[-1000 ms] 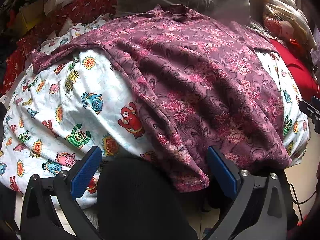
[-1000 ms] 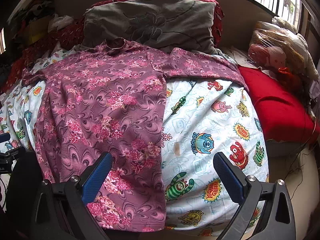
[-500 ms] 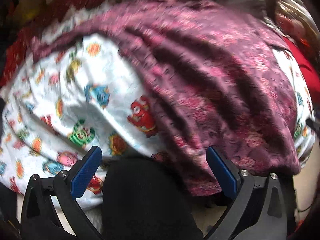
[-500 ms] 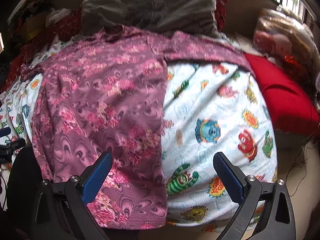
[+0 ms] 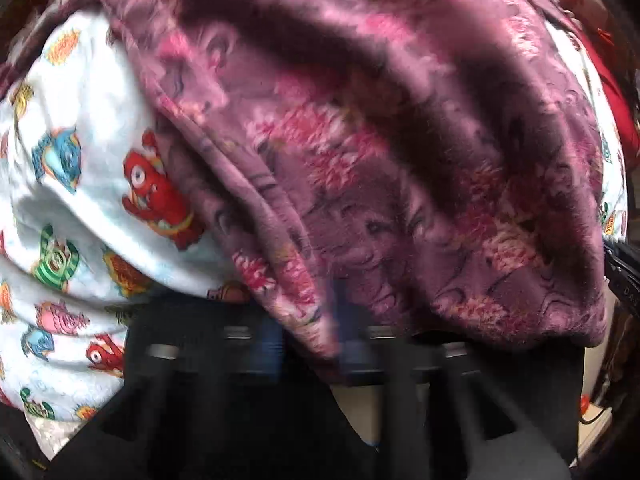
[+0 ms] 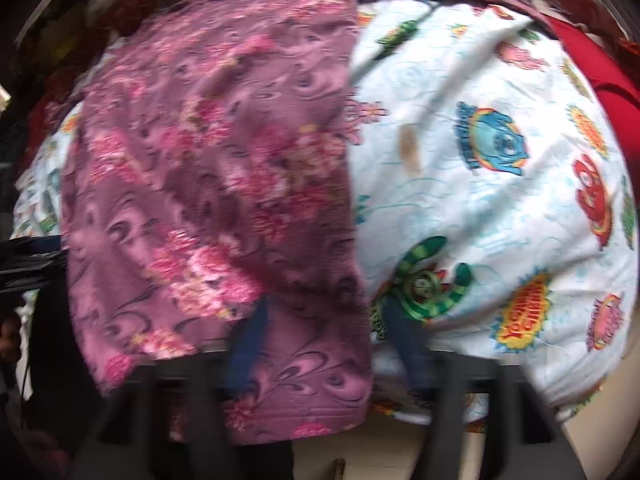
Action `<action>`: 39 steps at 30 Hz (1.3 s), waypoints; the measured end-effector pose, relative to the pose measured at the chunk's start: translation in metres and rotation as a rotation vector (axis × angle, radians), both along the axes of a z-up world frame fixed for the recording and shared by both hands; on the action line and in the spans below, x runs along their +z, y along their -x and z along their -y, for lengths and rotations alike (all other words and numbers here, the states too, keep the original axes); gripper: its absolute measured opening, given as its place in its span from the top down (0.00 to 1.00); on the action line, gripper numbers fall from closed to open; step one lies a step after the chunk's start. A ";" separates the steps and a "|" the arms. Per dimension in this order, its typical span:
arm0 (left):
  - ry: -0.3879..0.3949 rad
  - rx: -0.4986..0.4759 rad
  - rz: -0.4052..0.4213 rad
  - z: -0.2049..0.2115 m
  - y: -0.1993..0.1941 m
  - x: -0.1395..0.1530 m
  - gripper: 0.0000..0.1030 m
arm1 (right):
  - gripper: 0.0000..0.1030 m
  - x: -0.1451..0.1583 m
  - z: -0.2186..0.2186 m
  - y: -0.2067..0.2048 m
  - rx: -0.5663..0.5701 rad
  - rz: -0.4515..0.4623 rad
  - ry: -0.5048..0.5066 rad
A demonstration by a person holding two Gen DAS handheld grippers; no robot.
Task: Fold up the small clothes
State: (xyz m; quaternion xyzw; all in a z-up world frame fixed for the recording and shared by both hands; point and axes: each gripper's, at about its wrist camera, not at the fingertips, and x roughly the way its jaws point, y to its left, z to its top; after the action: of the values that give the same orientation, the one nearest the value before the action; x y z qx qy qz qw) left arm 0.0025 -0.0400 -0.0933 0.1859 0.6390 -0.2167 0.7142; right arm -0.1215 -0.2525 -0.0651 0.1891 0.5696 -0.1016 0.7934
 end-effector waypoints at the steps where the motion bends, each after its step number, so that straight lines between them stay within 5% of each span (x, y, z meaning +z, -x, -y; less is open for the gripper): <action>1: 0.013 0.005 0.001 -0.004 -0.001 0.002 0.97 | 0.95 -0.001 0.001 0.002 0.001 -0.001 -0.013; 5: 0.141 0.077 -0.027 -0.046 -0.003 0.032 0.97 | 0.96 0.017 0.003 0.021 -0.016 0.107 -0.050; 9: 0.291 0.168 -0.036 -0.100 -0.003 0.076 0.97 | 0.97 0.070 0.011 0.053 -0.051 0.307 -0.133; 15: 0.375 0.235 -0.010 -0.149 0.009 0.123 0.97 | 0.98 0.136 0.023 0.089 -0.110 0.511 -0.232; 18: 0.315 0.258 -0.010 -0.155 0.008 0.105 0.97 | 0.98 0.129 0.029 0.086 -0.135 0.482 -0.233; 23: 0.231 0.322 -0.106 -0.162 -0.001 0.060 0.97 | 0.98 0.066 0.033 0.068 -0.217 0.286 -0.239; 28: 0.246 0.332 -0.096 -0.179 -0.001 0.073 0.93 | 0.93 0.040 0.036 0.063 -0.268 0.152 -0.205; 32: 0.291 0.320 -0.033 -0.176 -0.016 0.095 0.87 | 0.92 0.062 0.037 0.059 -0.249 0.212 -0.118; 34: 0.319 0.325 -0.004 -0.162 -0.027 0.099 0.61 | 0.91 0.076 0.032 0.050 -0.211 0.252 -0.097; 35: 0.331 0.321 0.006 -0.155 -0.032 0.099 0.56 | 0.90 0.079 0.030 0.043 -0.195 0.264 -0.091; 39: 0.306 0.292 0.016 -0.126 -0.054 0.079 0.53 | 0.90 0.079 0.023 0.009 -0.150 0.282 -0.075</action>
State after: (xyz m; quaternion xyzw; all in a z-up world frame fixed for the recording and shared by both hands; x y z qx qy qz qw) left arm 0.0564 0.0857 -0.0142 -0.0179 0.6131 -0.2040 0.7630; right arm -0.1309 -0.2752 0.0136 0.2727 0.4404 -0.1119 0.8480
